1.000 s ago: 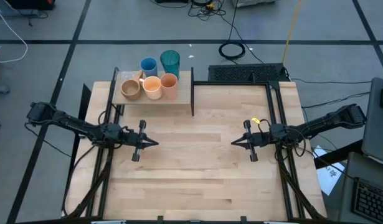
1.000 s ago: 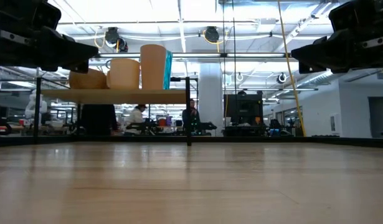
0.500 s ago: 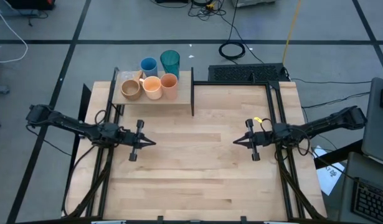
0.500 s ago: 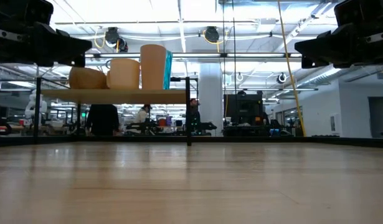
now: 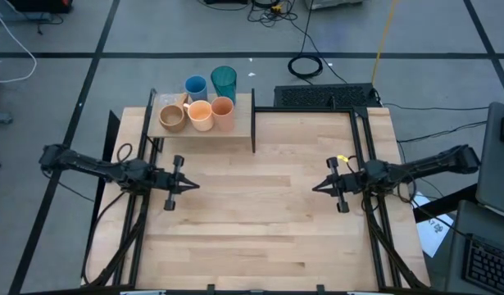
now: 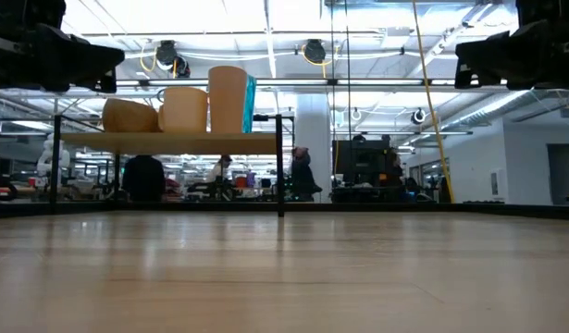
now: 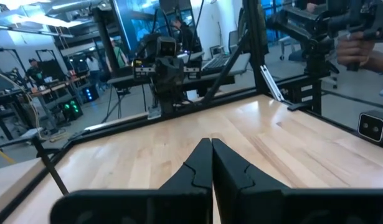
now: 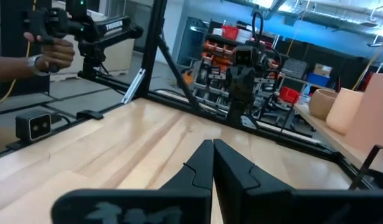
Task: Stack small to large cups/mugs on shelf
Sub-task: Return to Home Position
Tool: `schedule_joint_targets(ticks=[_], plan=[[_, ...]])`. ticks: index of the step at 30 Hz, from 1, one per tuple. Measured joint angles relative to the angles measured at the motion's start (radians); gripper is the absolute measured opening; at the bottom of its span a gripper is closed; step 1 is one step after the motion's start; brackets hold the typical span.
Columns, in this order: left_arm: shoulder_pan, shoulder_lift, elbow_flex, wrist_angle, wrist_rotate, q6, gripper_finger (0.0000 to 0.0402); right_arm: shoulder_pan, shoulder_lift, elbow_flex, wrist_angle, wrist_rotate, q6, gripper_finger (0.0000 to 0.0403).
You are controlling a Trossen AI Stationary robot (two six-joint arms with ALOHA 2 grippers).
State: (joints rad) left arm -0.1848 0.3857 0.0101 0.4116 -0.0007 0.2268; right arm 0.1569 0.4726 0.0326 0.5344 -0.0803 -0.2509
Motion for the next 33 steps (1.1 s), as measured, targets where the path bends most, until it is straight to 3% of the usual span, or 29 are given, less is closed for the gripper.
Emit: schedule_joint_targets(ticks=[33], plan=[[0.0, -0.047, 0.0, -0.053, -0.044, -0.001, 0.0, -0.106, -0.392, -0.001, -0.351, 0.0, -0.013, 0.0]])
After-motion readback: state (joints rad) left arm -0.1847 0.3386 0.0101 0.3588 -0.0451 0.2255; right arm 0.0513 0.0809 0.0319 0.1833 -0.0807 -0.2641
